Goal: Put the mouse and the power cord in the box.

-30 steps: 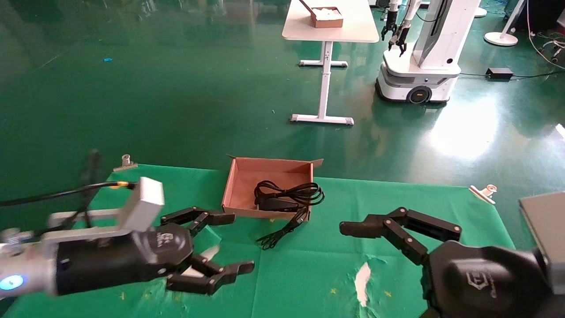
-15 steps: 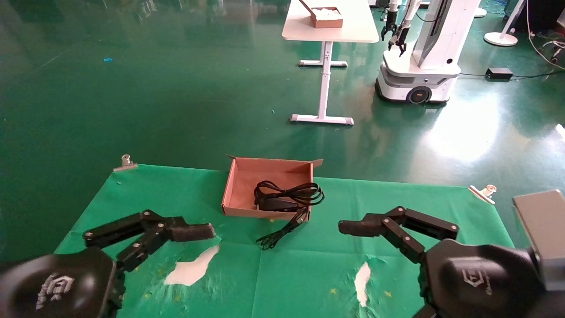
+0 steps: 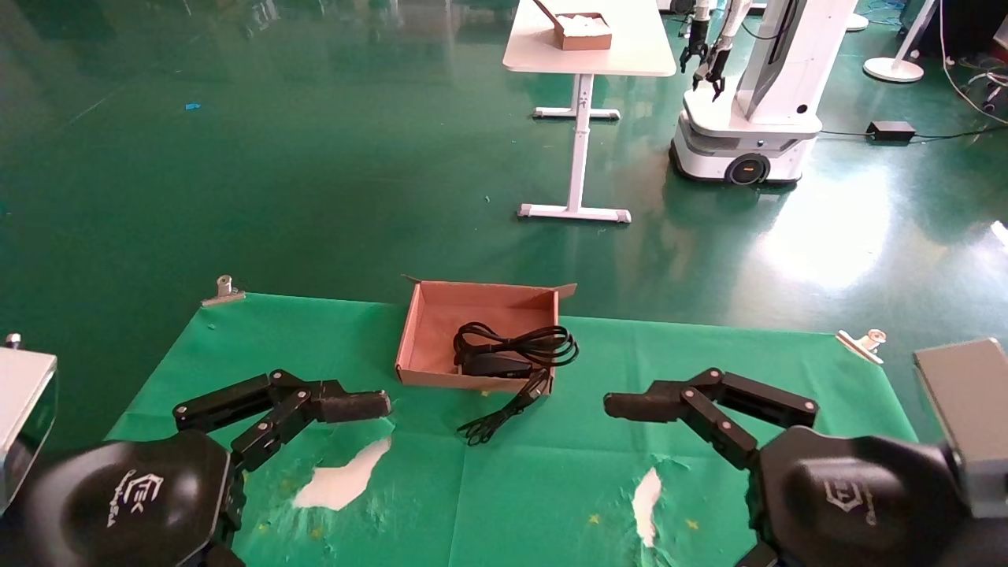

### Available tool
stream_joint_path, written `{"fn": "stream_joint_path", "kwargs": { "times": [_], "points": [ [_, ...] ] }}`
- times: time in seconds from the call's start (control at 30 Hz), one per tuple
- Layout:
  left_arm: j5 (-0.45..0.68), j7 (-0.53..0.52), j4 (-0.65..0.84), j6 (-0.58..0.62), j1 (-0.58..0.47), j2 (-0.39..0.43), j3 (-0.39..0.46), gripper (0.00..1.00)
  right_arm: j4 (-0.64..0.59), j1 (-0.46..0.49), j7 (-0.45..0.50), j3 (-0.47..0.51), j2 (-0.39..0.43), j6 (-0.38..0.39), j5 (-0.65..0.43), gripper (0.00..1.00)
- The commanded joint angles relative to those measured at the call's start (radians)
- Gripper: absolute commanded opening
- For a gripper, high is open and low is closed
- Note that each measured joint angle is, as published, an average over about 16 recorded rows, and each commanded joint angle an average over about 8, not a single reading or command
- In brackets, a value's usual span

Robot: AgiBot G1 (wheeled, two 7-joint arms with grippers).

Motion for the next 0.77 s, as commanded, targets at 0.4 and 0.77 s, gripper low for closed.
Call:
{"fn": "stream_joint_path", "kwargs": {
  "times": [0.4, 0.77],
  "points": [
    [0.015, -0.004, 0.011, -0.010, -0.008, 0.007, 0.011, 1.00, -0.001, 0.001, 0.000, -0.001, -0.001, 0.001, -0.001, 1.00],
    [0.019, -0.004, 0.014, -0.012, -0.010, 0.009, 0.014, 1.00, -0.001, 0.001, 0.000, -0.001, -0.001, 0.001, -0.001, 1.00]
  ]
}}
